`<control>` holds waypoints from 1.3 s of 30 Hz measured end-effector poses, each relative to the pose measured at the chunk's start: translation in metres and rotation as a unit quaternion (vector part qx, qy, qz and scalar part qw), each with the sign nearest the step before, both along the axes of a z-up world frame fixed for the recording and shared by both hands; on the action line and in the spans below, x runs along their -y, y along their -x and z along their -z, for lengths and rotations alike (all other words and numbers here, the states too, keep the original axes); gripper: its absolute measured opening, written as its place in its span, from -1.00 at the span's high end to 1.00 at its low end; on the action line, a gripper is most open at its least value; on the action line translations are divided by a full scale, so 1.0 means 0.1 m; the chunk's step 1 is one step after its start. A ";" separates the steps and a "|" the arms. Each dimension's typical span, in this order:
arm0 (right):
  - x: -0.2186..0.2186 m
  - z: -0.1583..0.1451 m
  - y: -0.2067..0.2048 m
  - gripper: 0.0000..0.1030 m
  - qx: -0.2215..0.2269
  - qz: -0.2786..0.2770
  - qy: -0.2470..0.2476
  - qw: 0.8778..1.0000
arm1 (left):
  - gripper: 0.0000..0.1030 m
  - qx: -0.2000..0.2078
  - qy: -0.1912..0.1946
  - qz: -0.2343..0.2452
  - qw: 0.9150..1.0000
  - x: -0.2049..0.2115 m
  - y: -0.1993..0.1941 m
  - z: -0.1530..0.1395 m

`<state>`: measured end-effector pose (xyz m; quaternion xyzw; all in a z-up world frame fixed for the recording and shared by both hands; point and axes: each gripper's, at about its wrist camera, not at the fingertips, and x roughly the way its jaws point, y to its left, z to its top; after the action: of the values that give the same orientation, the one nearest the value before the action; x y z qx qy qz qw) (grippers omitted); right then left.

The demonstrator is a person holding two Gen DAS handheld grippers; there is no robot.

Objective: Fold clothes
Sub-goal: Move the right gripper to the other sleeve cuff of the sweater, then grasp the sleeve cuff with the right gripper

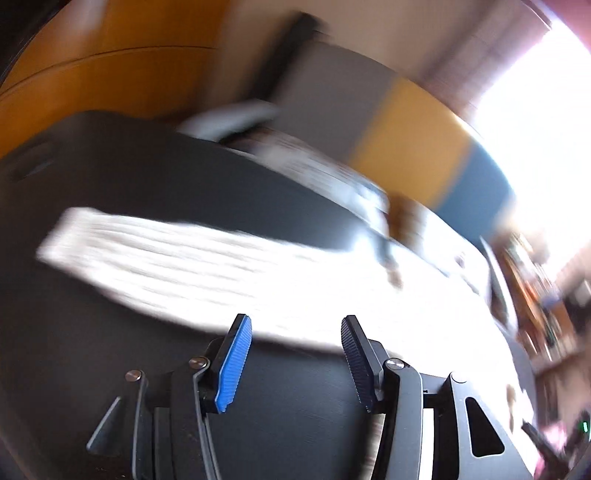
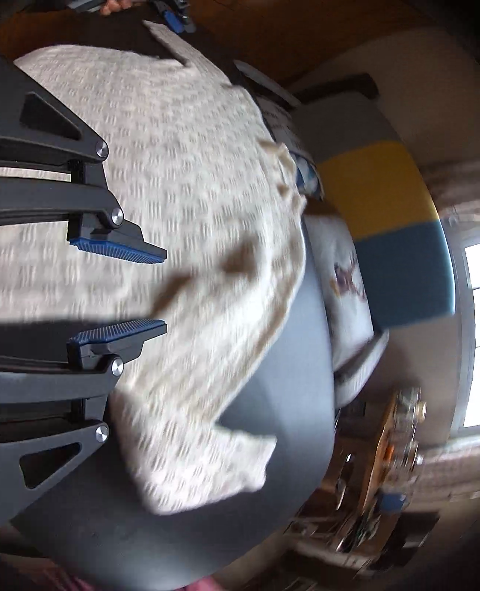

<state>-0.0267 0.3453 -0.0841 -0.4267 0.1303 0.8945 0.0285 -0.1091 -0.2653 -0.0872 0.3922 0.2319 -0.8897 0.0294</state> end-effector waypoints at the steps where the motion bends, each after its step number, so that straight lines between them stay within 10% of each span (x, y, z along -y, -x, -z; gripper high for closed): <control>1: -0.25 -0.01 -0.09 0.38 -0.003 0.031 0.011 0.999 | -0.02 -0.002 0.002 0.037 0.999 -0.30 0.06 -0.02; 10: -1.44 0.11 0.09 0.38 0.017 0.122 0.081 0.989 | -0.04 -0.006 0.049 0.323 0.945 -3.11 0.18 -0.10; 18: -1.62 0.42 0.88 0.38 0.066 0.146 0.059 0.985 | -0.04 0.033 0.089 0.410 0.907 -4.26 0.30 0.20; 30: -1.41 0.70 1.20 0.33 0.119 0.099 -0.075 0.985 | -0.04 0.053 0.132 0.411 0.901 -4.54 0.60 0.58; 39: -1.60 0.46 1.02 0.84 0.086 0.111 -0.055 0.988 | -0.10 0.051 0.149 0.408 0.899 -4.60 0.56 0.63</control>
<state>-0.1292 0.5055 -0.1303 -0.4827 0.1245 0.8515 0.1626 -0.1652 0.1943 -0.1506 0.4884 -0.0857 -0.8267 -0.2659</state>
